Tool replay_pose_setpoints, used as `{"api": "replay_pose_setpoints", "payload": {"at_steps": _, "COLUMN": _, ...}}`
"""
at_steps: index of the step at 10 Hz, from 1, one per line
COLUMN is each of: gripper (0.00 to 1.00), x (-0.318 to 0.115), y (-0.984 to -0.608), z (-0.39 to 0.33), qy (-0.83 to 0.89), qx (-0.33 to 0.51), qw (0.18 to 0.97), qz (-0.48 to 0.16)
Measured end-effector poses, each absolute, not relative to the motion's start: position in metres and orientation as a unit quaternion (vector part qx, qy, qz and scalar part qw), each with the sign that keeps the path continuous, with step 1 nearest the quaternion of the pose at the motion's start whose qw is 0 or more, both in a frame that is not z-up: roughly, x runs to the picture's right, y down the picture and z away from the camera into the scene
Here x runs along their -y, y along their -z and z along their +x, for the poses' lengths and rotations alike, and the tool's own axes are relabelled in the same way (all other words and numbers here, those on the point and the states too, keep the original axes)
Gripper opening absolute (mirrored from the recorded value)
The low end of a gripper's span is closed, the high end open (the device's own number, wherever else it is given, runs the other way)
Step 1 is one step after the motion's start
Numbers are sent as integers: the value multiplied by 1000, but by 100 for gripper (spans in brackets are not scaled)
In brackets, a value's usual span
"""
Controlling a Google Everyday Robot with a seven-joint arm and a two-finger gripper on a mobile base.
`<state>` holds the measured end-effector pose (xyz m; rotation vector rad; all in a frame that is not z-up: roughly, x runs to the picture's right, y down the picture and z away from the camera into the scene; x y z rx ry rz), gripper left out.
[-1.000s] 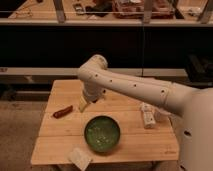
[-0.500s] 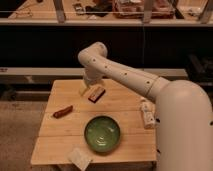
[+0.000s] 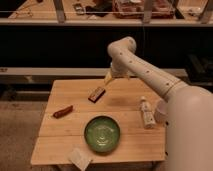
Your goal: Move the arm in a circular motion
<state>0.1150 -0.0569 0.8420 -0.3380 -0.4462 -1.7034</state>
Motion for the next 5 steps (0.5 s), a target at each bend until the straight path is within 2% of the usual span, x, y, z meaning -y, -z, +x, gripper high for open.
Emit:
{"api": "replay_pose_setpoints", "payload": {"at_steps": 2, "gripper": 80, "x": 47, "y": -825, "z": 160, "qy": 722, "qx": 177, "qw": 649, "qz": -163}}
{"api": "replay_pose_setpoints", "payload": {"at_steps": 5, "gripper": 80, "x": 14, "y": -781, "z": 190, "qy": 711, "qx": 158, "qw": 661, "qz": -182}}
